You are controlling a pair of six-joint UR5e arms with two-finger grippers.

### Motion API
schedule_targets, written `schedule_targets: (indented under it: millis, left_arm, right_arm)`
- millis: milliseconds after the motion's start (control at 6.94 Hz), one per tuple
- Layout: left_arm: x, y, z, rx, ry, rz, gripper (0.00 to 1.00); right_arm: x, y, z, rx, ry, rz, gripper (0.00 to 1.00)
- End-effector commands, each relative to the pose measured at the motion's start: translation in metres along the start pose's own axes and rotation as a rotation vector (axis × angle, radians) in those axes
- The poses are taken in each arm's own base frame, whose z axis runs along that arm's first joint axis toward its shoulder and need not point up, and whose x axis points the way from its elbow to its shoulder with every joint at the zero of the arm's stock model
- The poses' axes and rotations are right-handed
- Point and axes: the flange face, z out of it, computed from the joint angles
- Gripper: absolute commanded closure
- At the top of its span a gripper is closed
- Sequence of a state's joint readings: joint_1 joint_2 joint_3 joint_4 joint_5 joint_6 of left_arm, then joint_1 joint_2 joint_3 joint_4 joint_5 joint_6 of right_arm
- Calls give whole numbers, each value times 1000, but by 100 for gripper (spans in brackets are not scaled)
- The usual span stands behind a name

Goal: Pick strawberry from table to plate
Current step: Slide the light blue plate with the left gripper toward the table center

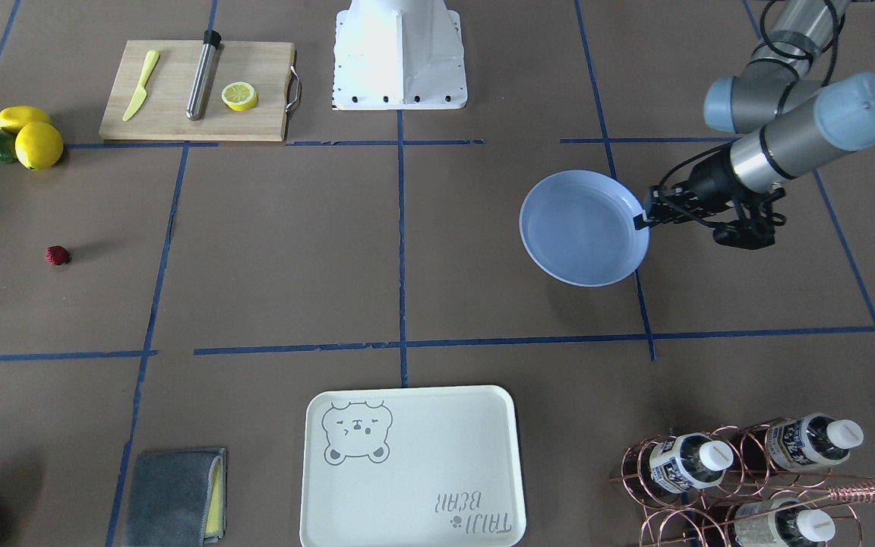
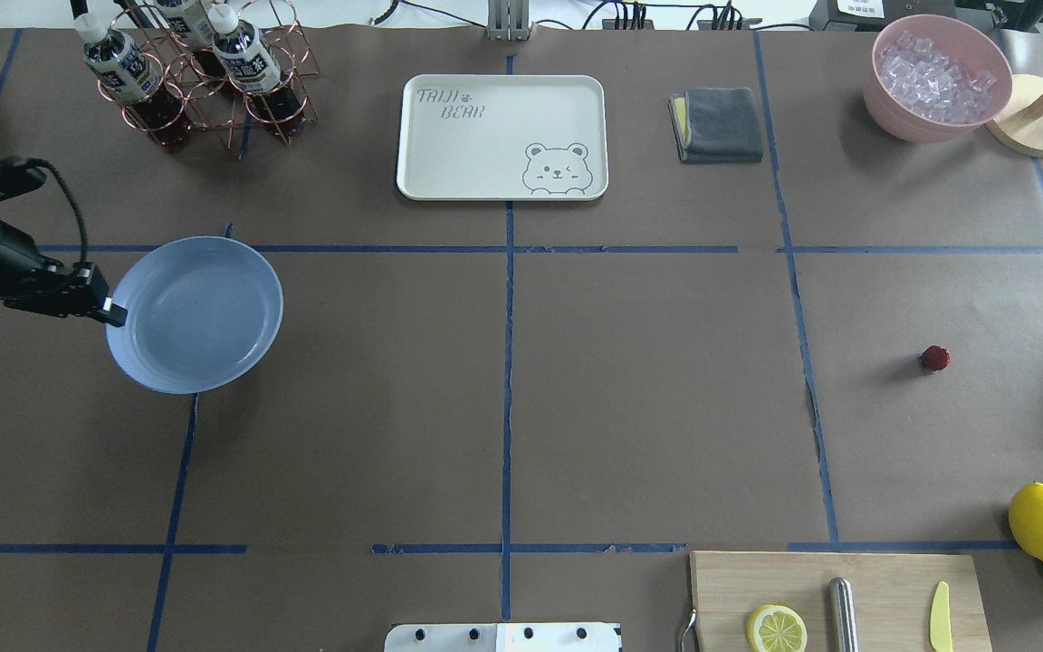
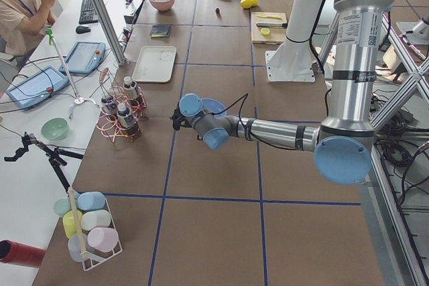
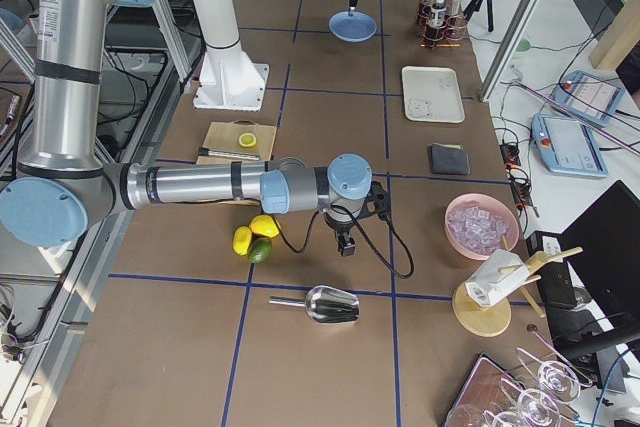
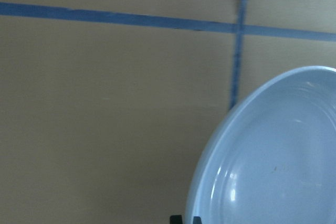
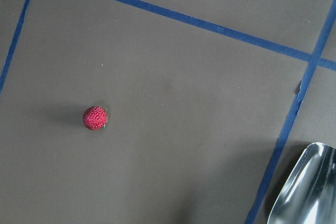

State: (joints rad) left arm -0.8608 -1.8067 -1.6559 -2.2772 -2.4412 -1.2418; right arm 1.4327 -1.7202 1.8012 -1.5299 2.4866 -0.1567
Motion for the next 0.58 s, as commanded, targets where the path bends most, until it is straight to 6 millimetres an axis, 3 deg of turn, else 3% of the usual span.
schedule_targets:
  millis: [0, 144, 288, 432]
  left_arm:
    - [131, 30, 69, -62, 70, -58, 100]
    - [164, 37, 105, -19, 65, -45, 100]
    - [186, 58, 142, 29, 53, -19, 100]
    - [181, 58, 157, 42, 33, -20, 100]
  right_arm:
    - [-3, -1, -1, 4, -19, -2, 0]
    - [-3, -1, 0, 3, -20, -3, 0]
    - [-3, -1, 0, 4, -21, -3, 0]
    - [-3, -1, 0, 3, -20, -5, 0]
